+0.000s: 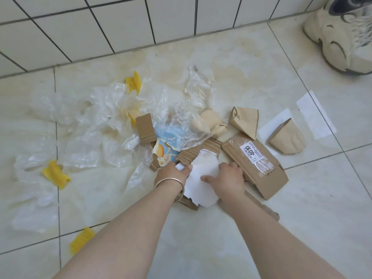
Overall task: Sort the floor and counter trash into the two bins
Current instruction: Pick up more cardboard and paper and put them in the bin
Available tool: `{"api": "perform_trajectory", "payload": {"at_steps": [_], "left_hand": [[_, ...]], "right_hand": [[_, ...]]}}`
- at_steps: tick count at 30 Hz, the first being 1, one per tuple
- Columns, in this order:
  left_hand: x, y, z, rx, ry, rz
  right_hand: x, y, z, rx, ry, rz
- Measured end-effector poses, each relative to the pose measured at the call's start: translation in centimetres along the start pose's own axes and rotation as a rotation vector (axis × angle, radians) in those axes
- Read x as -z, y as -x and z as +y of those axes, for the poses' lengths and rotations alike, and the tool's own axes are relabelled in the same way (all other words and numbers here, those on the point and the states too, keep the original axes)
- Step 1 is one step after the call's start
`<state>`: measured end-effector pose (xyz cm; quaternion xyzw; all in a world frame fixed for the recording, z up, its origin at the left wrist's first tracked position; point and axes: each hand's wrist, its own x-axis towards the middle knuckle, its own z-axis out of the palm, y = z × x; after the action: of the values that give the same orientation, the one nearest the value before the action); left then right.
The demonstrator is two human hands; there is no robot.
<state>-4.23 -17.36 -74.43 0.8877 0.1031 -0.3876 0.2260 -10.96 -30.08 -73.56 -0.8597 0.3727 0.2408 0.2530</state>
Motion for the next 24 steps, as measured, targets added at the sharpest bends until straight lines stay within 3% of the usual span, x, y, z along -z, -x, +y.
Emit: {"api": "perform_trajectory", "payload": {"at_steps": [6, 10, 17, 21, 24], "left_hand": [[0.8, 0.5, -0.1, -0.070, 0.195, -0.128], [0.8, 1.0, -0.5, -0.081, 0.336, -0.222], [0.5, 2.7, -1.3, -0.083, 0.348, -0.109], [0.3, 3.3, -1.8, -0.080, 0.344, -0.114], [0.3, 3.2, -2.2, -0.054, 0.332, -0.125]], "right_hand": [[0.1, 0.7, 0.2, -0.011, -0.201, -0.079], [0.0, 1.6, 0.0, -0.048, -0.319, -0.228], [0.2, 3.3, 0.2, -0.006, -0.327, -0.307], [0.7, 3.9, 2.2, 0.115, -0.157, -0.106], [1.5, 4.0, 5.1, 0.174, 0.128, 0.064]]}}
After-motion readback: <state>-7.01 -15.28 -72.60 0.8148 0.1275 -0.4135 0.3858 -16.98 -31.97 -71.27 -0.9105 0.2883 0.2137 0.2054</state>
